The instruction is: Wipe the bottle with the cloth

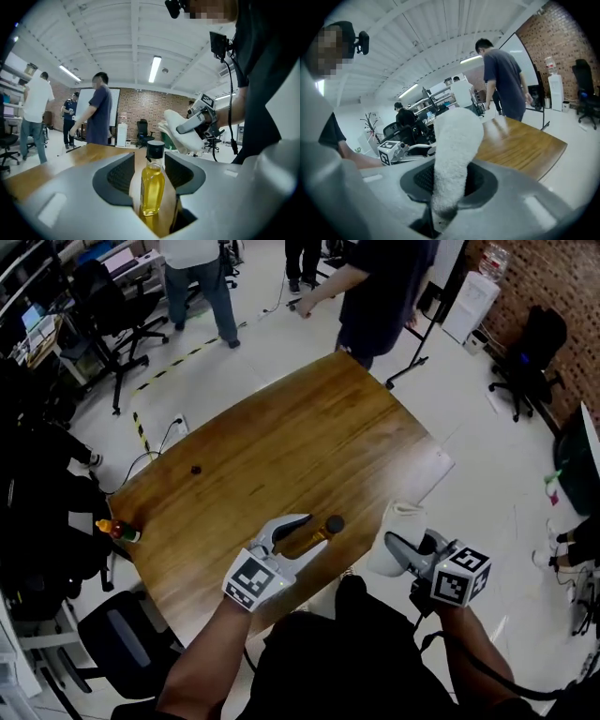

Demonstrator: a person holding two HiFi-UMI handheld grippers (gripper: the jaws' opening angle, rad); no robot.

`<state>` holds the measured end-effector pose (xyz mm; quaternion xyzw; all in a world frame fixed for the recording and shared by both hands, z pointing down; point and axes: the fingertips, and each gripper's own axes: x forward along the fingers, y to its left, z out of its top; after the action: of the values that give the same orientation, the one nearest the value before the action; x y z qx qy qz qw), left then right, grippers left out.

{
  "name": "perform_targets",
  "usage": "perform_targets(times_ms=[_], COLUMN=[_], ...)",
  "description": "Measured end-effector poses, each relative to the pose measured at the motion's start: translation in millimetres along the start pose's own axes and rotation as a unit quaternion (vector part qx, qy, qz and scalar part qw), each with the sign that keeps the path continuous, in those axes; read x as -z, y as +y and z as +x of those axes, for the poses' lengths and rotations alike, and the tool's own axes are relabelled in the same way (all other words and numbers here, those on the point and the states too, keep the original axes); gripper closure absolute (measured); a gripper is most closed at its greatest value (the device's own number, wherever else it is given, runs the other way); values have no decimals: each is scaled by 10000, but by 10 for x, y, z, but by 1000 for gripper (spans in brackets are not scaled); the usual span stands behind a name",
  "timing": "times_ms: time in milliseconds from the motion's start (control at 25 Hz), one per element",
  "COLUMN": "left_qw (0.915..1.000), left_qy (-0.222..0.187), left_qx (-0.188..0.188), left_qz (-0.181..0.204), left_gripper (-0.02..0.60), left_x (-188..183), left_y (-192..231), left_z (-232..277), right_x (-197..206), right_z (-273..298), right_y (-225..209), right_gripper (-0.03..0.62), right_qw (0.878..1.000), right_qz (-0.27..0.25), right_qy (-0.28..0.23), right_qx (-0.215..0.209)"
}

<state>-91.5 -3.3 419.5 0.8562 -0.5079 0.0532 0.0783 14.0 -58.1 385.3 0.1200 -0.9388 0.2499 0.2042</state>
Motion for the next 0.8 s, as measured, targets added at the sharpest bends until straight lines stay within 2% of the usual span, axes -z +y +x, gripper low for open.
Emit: perform_targets(times_ms=[80, 160, 520, 800], left_qw=[9992, 9980, 9976, 9984], left_qy=[88, 162, 568, 553], left_qx=[391, 613, 396, 104], left_qz=[-33, -81, 28, 34], left_gripper=[357, 357, 359, 359], left_x=[-18, -15, 197, 79], left_y=[-32, -42, -119, -199], left_z=[-6, -60, -262, -67], right_x=[37, 62, 334, 334], right_z=[-51, -86, -301, -265], right_y=[46, 101, 133, 129], right_gripper=[522, 523, 522, 522], right_qw=[10000, 9999, 9990, 9986], right_qz=[49, 53, 322, 383], right_qy=[-76, -133, -313, -372], right_qx=[7, 38, 91, 4])
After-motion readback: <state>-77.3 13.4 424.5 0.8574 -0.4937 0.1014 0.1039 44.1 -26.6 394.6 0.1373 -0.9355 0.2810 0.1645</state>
